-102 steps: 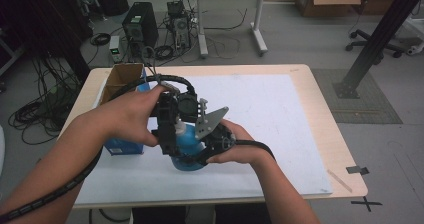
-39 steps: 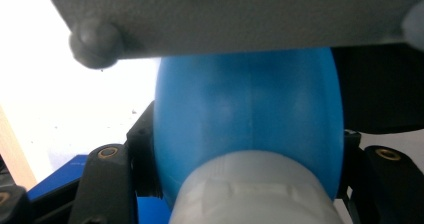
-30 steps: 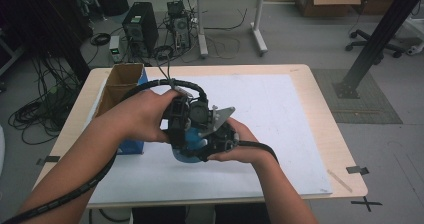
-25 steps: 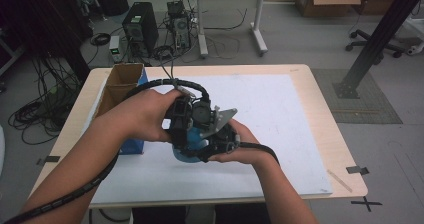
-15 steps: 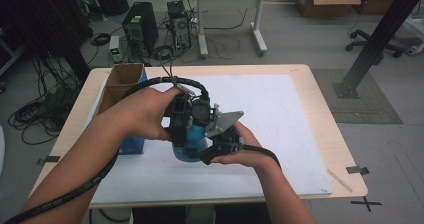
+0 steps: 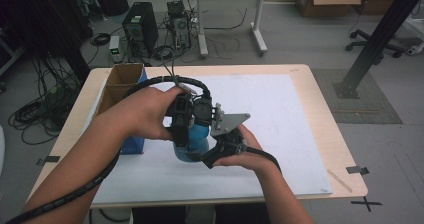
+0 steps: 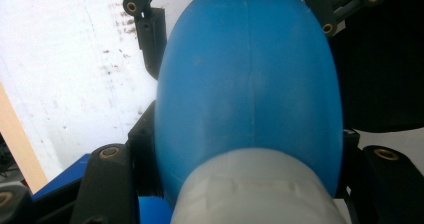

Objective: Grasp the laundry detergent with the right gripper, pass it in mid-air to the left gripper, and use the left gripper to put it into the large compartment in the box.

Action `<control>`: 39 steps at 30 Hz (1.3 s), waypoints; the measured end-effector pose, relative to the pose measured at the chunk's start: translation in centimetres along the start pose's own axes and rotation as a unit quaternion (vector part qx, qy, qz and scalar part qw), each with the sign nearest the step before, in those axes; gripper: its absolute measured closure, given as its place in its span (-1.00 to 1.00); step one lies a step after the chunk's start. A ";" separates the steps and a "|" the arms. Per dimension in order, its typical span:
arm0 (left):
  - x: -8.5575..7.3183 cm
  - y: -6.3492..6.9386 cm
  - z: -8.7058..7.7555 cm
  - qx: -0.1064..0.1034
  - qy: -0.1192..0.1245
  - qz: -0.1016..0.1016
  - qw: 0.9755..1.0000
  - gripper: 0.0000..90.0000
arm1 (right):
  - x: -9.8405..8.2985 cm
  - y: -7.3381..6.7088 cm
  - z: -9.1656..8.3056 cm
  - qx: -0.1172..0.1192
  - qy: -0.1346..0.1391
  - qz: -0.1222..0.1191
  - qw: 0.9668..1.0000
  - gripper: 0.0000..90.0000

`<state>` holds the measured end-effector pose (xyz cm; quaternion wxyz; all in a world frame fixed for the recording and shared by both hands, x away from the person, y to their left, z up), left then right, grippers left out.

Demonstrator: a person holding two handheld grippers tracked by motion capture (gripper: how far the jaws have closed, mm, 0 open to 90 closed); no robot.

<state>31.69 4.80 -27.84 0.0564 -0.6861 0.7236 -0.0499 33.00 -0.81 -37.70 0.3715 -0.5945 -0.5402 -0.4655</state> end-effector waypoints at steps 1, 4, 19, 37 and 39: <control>0.0 0.0 0.0 0.000 -0.001 0.000 1.000 -0.14 | 0.0 0.0 -0.1 0.002 0.005 0.003 1.000 -0.82; 0.0 -0.1 0.0 -0.003 -0.003 -0.002 1.000 -0.14 | 0.1 0.1 -0.5 0.005 0.018 0.016 1.000 -0.91; 0.2 -0.9 -0.1 -0.013 -0.007 -0.046 0.999 -0.14 | -0.2 1.2 -3.6 0.010 0.040 0.006 0.999 -1.00; -2.6 -4.7 -3.1 0.019 -0.016 -0.264 0.964 -0.14 | -0.6 4.5 -10.3 -0.033 -0.067 -0.009 0.997 -0.99; -3.0 -5.1 -3.5 0.021 -0.018 -0.287 0.958 -0.14 | -0.7 4.7 -10.6 -0.036 -0.074 -0.007 0.997 -0.99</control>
Point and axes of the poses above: each handheld gripper's, and its own axes: z roughly forward along the jaws, x roughly out of its top, y roughly to its right, the point moved 7 cm from there along z, roughly forward along the jaws, and after that the axes turned 4 degrees about y, right-handed, at the moved point
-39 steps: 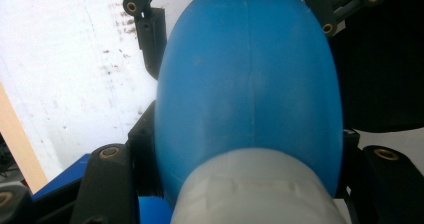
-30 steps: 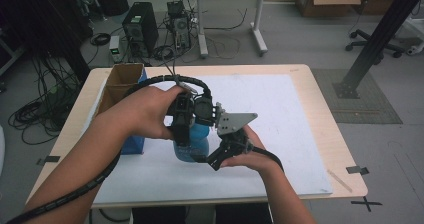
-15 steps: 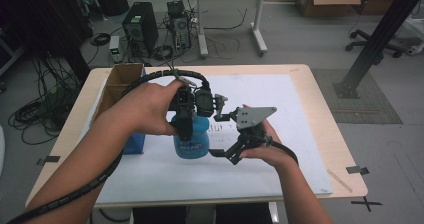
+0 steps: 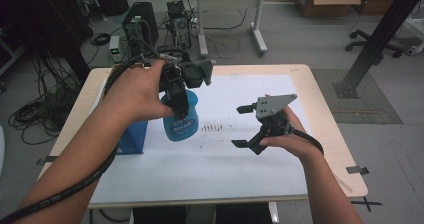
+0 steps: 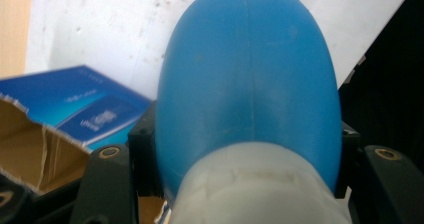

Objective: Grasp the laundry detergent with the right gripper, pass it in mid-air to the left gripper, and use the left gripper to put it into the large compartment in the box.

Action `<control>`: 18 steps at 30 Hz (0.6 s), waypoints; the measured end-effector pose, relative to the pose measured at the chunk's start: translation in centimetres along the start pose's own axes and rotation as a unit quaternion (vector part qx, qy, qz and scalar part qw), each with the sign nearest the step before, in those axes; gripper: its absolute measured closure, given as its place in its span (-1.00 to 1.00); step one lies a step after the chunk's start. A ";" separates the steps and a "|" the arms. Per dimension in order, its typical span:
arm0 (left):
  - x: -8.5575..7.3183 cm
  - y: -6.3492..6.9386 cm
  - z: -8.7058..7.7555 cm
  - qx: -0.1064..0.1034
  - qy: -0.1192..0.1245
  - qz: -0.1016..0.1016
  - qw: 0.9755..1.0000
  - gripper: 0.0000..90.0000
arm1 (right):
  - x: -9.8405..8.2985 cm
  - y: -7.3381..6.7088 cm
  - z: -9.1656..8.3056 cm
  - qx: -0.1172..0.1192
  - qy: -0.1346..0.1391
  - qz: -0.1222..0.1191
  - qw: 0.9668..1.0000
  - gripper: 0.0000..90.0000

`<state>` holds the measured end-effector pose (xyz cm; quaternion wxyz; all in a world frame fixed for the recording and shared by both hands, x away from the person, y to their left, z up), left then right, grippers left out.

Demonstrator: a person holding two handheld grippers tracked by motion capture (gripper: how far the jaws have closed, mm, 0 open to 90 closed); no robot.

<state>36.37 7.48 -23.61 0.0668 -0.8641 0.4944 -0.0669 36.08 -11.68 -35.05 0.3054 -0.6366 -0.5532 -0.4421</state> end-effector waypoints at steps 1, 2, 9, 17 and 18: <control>-0.1 -0.2 -0.1 0.000 -0.001 -0.008 1.000 -0.14 | -0.2 0.2 -0.2 -0.003 -0.007 0.002 1.000 -0.99; -0.2 -0.4 -0.3 0.000 -0.006 -0.021 1.000 -0.14 | -0.4 0.3 -0.3 -0.004 -0.010 0.003 1.000 -0.99; -1.3 -2.9 -2.3 -0.016 -0.008 -0.128 0.992 -0.14 | -2.1 1.2 -1.5 -0.005 -0.044 0.013 0.999 -0.98; -3.2 -6.1 -5.0 -0.031 0.014 -0.222 0.975 -0.14 | -3.6 2.1 -2.9 -0.018 -0.076 0.022 0.997 -0.98; -3.4 -6.5 -5.4 -0.031 0.016 -0.234 0.972 -0.14 | -3.8 2.2 -3.1 -0.015 -0.080 0.025 0.996 -0.98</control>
Point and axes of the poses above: each handheld gripper's, and its own axes: z roughly forward along the jaws, x roughly out of its top, y roughly to its right, the point moved 7 cm from there along z, roughly forward along the jaws, and after that the axes turned 4 degrees about y, right-handed, at the moved point
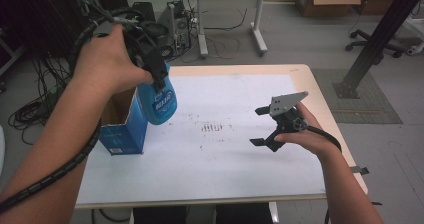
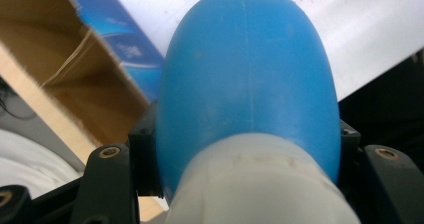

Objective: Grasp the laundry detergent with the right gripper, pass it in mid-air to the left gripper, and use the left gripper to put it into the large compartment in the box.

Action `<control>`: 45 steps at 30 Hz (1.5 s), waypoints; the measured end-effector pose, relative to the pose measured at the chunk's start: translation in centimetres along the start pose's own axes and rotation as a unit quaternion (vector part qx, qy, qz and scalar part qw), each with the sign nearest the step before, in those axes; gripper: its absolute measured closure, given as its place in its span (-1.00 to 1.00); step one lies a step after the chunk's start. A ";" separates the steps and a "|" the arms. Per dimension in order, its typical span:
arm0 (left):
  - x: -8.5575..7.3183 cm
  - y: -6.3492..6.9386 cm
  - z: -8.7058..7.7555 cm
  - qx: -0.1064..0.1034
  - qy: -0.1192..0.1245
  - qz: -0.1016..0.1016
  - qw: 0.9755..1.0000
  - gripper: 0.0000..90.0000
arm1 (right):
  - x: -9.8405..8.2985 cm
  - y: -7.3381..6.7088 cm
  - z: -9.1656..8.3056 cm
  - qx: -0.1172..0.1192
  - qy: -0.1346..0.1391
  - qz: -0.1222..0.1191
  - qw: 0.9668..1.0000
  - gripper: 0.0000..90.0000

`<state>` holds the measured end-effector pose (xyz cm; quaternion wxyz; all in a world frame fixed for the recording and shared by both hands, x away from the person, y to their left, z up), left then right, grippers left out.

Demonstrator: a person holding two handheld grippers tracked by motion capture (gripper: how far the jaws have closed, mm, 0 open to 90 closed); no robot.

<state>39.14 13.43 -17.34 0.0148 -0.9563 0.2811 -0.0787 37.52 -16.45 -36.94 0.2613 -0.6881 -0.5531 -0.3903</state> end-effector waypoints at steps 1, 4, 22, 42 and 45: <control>-0.1 -0.5 -0.3 0.000 0.000 -0.013 1.000 -0.14 | -0.2 0.0 -0.1 0.004 -0.005 0.002 1.000 -0.97; -0.3 -1.8 -1.3 0.006 0.007 -0.047 0.999 -0.14 | -0.4 0.3 -0.3 0.006 -0.018 0.003 1.000 -0.97; -3.4 -9.1 -4.3 0.037 0.013 -0.176 0.984 -0.14 | 0.1 1.9 -3.0 0.042 -0.164 -0.024 0.985 -0.94; -4.6 -12.0 -0.6 0.048 -0.009 -0.224 0.973 -0.14 | 1.5 1.7 -3.7 0.058 -0.268 -0.062 0.960 -0.93; -4.8 -12.1 0.2 0.044 -0.009 -0.228 0.973 -0.14 | 1.4 1.6 -3.5 0.059 -0.270 -0.061 0.959 -0.93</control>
Point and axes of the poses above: each handheld gripper's, and its own axes: z roughly forward along the jaws, x roughly out of its top, y roughly to its right, the point moved 7 cm from there along z, roughly forward along the jaws, and after that the axes turned 4 degrees about y, right-handed, at the moved point
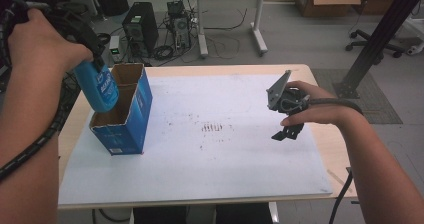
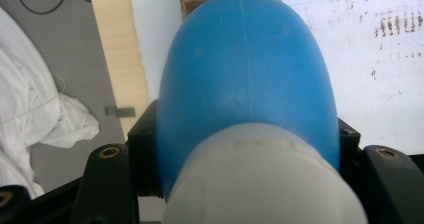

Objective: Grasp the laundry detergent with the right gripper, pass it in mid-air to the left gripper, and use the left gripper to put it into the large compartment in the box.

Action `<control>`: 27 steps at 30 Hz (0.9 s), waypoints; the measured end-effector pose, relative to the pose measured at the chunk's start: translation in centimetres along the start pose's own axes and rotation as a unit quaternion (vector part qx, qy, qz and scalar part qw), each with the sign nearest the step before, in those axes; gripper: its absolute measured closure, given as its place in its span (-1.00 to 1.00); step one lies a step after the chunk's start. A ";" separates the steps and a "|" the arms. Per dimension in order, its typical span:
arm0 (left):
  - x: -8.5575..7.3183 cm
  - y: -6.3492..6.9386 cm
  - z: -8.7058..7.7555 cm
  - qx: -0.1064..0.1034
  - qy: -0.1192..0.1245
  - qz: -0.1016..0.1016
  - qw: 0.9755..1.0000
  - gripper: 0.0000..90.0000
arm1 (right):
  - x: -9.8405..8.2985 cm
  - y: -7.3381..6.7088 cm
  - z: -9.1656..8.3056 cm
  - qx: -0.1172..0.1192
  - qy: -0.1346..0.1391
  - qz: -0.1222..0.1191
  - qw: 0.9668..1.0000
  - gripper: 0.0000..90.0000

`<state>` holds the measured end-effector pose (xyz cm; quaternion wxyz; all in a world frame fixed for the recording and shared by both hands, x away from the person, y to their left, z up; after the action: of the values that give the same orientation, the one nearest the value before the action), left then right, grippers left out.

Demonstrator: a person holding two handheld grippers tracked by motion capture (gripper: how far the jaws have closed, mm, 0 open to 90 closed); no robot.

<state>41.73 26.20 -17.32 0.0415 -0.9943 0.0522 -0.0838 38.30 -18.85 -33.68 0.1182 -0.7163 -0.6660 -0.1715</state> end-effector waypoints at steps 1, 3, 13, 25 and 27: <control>0.0 0.0 0.3 -0.001 -0.002 0.001 1.000 -0.14 | 0.0 0.0 0.0 0.000 0.000 0.001 1.000 -0.93; -0.1 0.0 1.0 -0.003 -0.004 0.002 1.000 -0.14 | 0.0 0.0 0.0 0.002 0.001 0.002 1.000 -0.93; -0.2 0.2 4.1 0.000 -0.012 0.005 1.000 -0.14 | 0.1 -0.1 -0.1 0.000 0.003 0.002 1.000 -0.93; -0.5 0.8 8.4 0.001 -0.026 0.000 1.000 -0.14 | -0.2 -0.3 0.0 0.003 0.003 0.004 1.000 -0.93; -0.5 0.9 8.9 -0.001 -0.029 -0.001 1.000 -0.14 | -0.2 -0.3 0.1 0.004 0.004 0.002 1.000 -0.92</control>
<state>42.64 26.07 -26.27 0.0424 -0.9964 0.0498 -0.0548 37.97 -18.99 -33.91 0.1238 -0.7168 -0.6645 -0.1712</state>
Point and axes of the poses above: each handheld gripper's, and its own axes: z roughly forward along the jaws, x roughly out of its top, y roughly to its right, the point moved 7 cm from there along z, roughly forward along the jaws, and after that the axes turned 4 degrees about y, right-handed, at the moved point
